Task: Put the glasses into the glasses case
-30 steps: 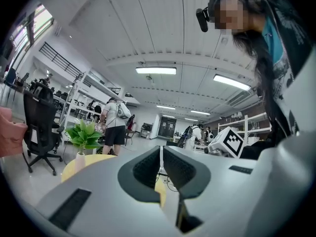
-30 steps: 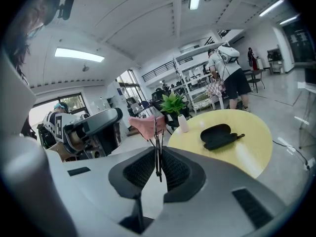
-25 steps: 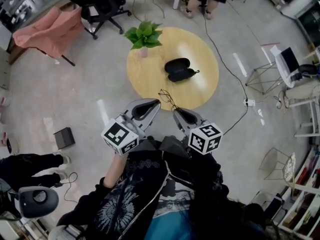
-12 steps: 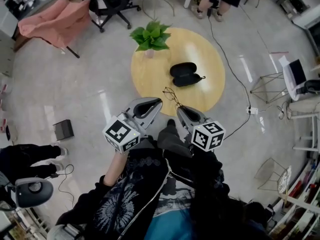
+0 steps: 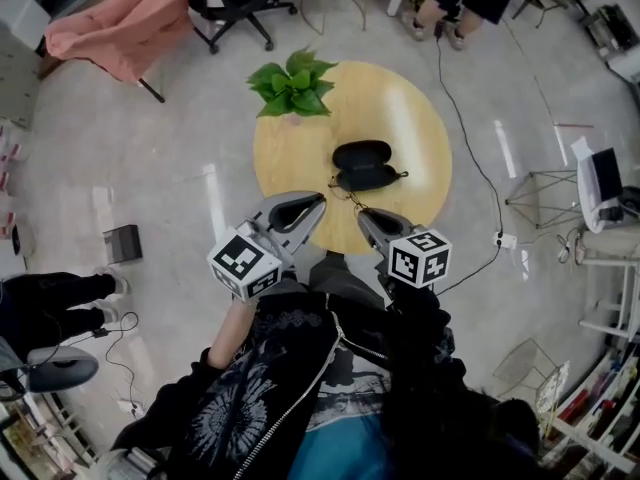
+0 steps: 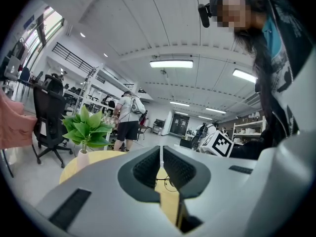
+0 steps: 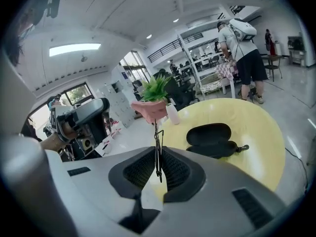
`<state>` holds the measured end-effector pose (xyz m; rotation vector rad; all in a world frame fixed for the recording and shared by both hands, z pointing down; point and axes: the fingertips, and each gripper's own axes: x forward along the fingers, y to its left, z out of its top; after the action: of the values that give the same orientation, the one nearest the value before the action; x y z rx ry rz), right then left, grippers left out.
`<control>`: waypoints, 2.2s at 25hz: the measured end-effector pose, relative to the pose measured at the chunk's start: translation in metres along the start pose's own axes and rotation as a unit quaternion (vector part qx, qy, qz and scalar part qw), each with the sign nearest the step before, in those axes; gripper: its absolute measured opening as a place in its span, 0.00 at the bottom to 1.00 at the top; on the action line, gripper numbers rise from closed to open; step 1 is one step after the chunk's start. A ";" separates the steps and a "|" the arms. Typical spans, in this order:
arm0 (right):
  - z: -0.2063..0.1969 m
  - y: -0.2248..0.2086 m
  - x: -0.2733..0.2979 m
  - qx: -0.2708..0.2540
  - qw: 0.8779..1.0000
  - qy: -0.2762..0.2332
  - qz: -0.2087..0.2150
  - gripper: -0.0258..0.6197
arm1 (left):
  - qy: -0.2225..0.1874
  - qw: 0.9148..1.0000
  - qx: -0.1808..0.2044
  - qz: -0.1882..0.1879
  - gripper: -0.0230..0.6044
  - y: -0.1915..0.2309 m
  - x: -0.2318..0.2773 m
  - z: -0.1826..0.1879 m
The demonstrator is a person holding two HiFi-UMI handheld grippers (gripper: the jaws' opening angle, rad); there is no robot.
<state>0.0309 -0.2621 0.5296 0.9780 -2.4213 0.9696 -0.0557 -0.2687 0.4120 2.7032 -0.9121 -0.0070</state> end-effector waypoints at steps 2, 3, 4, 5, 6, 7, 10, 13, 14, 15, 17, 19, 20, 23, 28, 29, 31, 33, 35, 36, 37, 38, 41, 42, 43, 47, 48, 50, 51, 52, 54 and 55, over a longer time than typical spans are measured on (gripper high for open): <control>-0.001 -0.020 0.004 -0.006 1.000 0.021 0.005 0.13 | 0.003 1.000 -0.001 0.009 0.08 0.003 0.010 -0.001; -0.002 -0.029 0.006 -0.008 0.999 0.032 0.007 0.13 | 0.004 1.000 -0.002 0.013 0.08 0.004 0.014 -0.001; -0.003 -0.039 0.008 -0.011 0.999 0.042 0.011 0.13 | 0.005 1.000 -0.003 0.018 0.08 0.005 0.018 -0.001; -0.004 -0.048 0.010 -0.013 0.998 0.052 0.016 0.13 | 0.006 1.000 -0.004 0.022 0.08 0.006 0.022 -0.001; -0.005 -0.057 0.012 -0.016 0.998 0.062 0.021 0.13 | 0.007 1.000 -0.004 0.026 0.08 0.007 0.025 -0.002; -0.006 -0.066 0.015 -0.019 0.997 0.072 0.027 0.13 | 0.008 1.000 -0.004 0.029 0.08 0.008 0.029 -0.002; -0.008 -0.091 0.022 -0.030 0.994 0.101 0.040 0.13 | 0.011 0.999 -0.005 0.039 0.08 0.009 0.038 -0.003; -0.007 -0.111 0.029 -0.047 0.989 0.129 0.057 0.13 | 0.014 0.999 -0.004 0.050 0.08 0.011 0.044 -0.002; -0.007 -0.115 0.032 -0.054 0.987 0.138 0.066 0.13 | 0.013 0.998 -0.004 0.055 0.08 0.011 0.045 -0.001; -0.006 -0.119 0.035 -0.062 0.984 0.148 0.075 0.13 | 0.013 0.998 -0.004 0.059 0.08 0.012 0.046 0.000; -0.005 -0.128 0.042 -0.078 0.978 0.167 0.093 0.13 | 0.012 0.998 -0.003 0.069 0.08 0.015 0.048 0.002; -0.004 -0.134 0.050 -0.089 0.972 0.189 0.112 0.13 | 0.011 0.997 -0.003 0.078 0.08 0.017 0.050 0.002; -0.005 -0.137 0.053 -0.093 0.968 0.200 0.122 0.13 | 0.012 0.997 -0.003 0.082 0.08 0.018 0.050 0.002; -0.006 -0.143 0.062 -0.114 0.954 0.236 0.149 0.13 | 0.015 0.996 -0.002 0.093 0.08 0.017 0.051 0.003; -0.009 -0.147 0.074 -0.123 0.932 0.286 0.186 0.13 | 0.016 0.993 -0.002 0.113 0.08 0.020 0.047 0.003; -0.010 -0.147 0.076 -0.121 0.929 0.293 0.192 0.13 | 0.016 0.993 -0.003 0.118 0.08 0.022 0.046 0.002; -0.011 -0.149 0.080 -0.117 0.924 0.304 0.201 0.13 | 0.017 0.992 -0.003 0.128 0.08 0.025 0.042 0.002; -0.014 -0.149 0.083 -0.111 0.918 0.318 0.209 0.13 | 0.017 0.990 -0.004 0.137 0.08 0.027 0.038 0.001; -0.018 -0.151 0.086 -0.105 0.912 0.333 0.215 0.13 | 0.018 0.989 -0.006 0.144 0.08 0.030 0.035 -0.001; -0.020 -0.152 0.087 -0.102 0.910 0.339 0.217 0.13 | 0.019 0.989 -0.007 0.147 0.08 0.030 0.034 -0.001; -0.020 -0.153 0.088 -0.098 0.908 0.344 0.218 0.13 | 0.019 0.989 -0.007 0.149 0.08 0.031 0.033 -0.001; -0.021 -0.153 0.088 -0.094 0.906 0.348 0.220 0.13 | 0.019 0.988 -0.008 0.151 0.08 0.031 0.031 -0.001; -0.023 -0.155 0.089 -0.085 0.902 0.359 0.224 0.13 | 0.021 0.988 -0.009 0.154 0.08 0.033 0.029 -0.003; -0.023 -0.156 0.090 -0.085 0.901 0.362 0.224 0.13 | 0.022 0.988 -0.009 0.155 0.08 0.034 0.028 -0.003; -0.023 -0.157 0.092 -0.088 0.900 0.363 0.222 0.13 | 0.022 0.987 -0.010 0.156 0.08 0.035 0.027 -0.004; -0.030 -0.161 0.093 -0.124 0.896 0.375 0.202 0.13 | 0.022 0.987 -0.010 0.158 0.08 0.035 0.023 -0.004; -0.032 -0.162 0.093 -0.134 0.895 0.377 0.196 0.13 | 0.022 0.987 -0.010 0.159 0.08 0.035 0.023 -0.004; -0.033 -0.163 0.094 -0.149 0.896 0.375 0.186 0.13 | 0.023 0.987 -0.009 0.159 0.08 0.034 0.021 -0.004; -0.034 -0.164 0.095 -0.156 0.897 0.372 0.181 0.13 | 0.024 0.987 -0.009 0.159 0.08 0.034 0.020 -0.005; -0.034 -0.164 0.096 -0.163 0.898 0.368 0.177 0.13 | 0.025 0.987 -0.009 0.160 0.08 0.034 0.018 -0.005; -0.035 -0.165 0.097 -0.181 0.899 0.362 0.167 0.14 | 0.025 0.987 -0.008 0.160 0.08 0.033 0.016 -0.006; -0.035 -0.165 0.096 -0.194 0.898 0.360 0.162 0.13 | 0.024 0.987 -0.008 0.160 0.08 0.032 0.016 -0.005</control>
<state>0.0835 -0.3692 0.6828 0.0349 -2.0179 0.7205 -0.0619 -0.3011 0.4273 2.4997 -1.3120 0.1161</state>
